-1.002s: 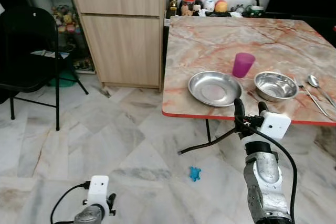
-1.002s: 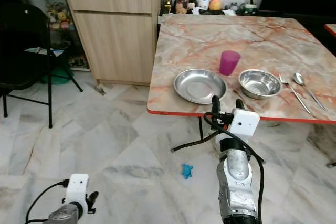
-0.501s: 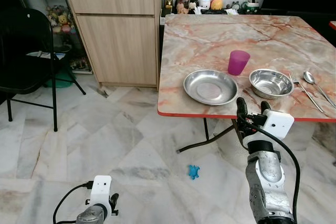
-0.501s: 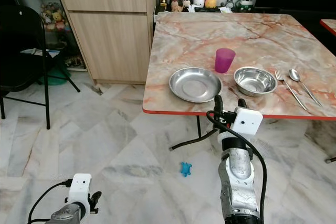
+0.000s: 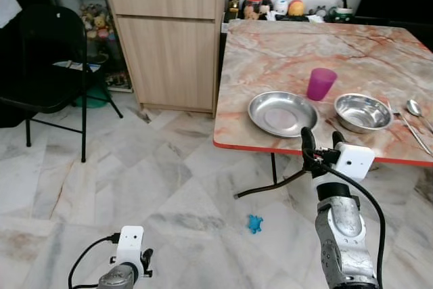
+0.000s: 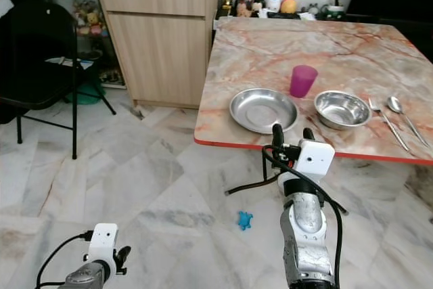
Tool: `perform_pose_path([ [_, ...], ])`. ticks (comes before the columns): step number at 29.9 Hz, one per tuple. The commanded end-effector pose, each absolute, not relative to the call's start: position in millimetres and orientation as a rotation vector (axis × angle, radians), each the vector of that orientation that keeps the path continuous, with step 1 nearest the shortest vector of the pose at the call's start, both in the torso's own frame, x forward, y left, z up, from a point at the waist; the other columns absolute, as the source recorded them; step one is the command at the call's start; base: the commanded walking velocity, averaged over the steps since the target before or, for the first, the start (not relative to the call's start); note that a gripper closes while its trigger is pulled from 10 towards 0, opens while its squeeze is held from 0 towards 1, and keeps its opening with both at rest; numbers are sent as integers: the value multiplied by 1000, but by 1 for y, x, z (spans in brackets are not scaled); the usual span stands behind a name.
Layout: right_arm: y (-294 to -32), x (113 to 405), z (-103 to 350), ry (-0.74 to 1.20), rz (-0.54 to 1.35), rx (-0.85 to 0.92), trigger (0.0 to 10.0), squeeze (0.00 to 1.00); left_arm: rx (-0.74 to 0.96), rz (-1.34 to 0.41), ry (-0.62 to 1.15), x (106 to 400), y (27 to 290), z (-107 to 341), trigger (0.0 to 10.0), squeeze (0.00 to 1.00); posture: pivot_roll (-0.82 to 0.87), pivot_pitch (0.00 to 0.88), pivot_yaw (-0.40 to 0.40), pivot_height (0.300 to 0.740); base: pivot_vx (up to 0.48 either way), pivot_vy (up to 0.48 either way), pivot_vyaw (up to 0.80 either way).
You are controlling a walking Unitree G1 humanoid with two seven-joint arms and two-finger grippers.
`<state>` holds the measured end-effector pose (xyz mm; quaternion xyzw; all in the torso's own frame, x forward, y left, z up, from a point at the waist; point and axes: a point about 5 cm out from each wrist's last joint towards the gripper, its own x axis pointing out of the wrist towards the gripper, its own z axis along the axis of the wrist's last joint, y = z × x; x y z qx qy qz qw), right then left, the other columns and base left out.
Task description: Setting the table
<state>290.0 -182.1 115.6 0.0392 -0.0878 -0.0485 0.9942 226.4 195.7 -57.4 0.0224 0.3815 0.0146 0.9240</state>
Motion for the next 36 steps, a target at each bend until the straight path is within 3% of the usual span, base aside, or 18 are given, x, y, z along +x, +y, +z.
perform_pose_path([
  [1,-184,290,120,-188,-103,87,10000,0,47,33,786,225,196,-58,10000,0,7,8,-33,740,0,0,0],
  [36,-183,286,120,-178,-107,92,10000,0,54,33,789,224,194,-59,10000,0,3,18,-35,740,245,0,0],
])
